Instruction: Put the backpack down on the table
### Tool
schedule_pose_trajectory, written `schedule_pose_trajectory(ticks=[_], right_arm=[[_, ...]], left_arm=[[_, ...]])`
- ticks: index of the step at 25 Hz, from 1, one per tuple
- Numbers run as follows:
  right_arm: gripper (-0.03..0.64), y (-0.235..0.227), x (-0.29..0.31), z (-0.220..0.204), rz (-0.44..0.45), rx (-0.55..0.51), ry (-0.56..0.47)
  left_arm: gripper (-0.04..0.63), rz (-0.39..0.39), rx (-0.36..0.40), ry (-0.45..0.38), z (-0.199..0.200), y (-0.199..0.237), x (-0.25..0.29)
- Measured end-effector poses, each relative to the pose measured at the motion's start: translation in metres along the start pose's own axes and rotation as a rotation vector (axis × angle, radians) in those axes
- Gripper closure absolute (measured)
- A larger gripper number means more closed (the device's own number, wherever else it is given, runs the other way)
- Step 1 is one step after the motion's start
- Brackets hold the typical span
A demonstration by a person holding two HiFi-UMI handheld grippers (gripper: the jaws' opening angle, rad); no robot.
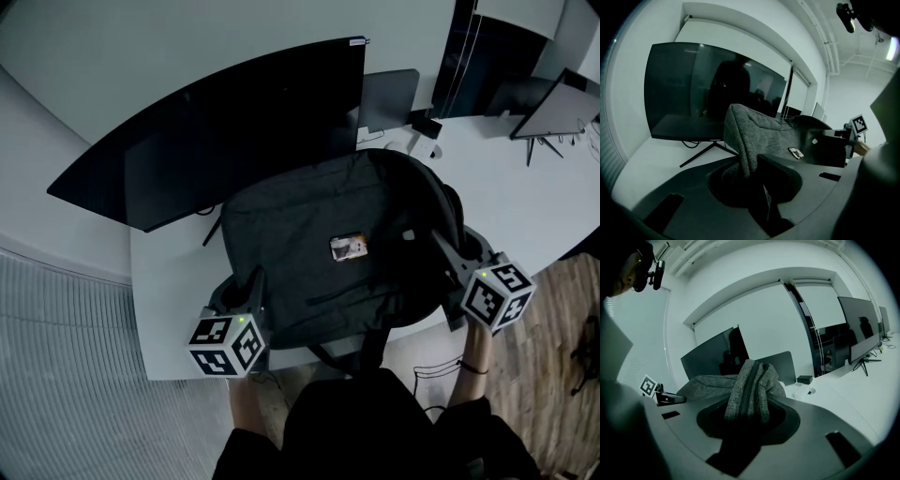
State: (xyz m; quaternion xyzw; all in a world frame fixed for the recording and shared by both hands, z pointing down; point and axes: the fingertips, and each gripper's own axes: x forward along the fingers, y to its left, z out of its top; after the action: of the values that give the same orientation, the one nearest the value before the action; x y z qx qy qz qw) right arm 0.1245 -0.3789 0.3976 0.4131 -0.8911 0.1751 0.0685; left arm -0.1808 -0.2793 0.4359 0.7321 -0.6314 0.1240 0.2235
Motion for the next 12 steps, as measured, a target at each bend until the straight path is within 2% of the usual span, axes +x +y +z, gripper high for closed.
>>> schedule_pose_trajectory(ticks=[12], right_arm=[[0.492,-0.025,0.035,-0.044,-0.016,0.02,0.093]], left_arm=[[0.532,0.027,-0.037,0.123,-0.044,0.011,0.043]])
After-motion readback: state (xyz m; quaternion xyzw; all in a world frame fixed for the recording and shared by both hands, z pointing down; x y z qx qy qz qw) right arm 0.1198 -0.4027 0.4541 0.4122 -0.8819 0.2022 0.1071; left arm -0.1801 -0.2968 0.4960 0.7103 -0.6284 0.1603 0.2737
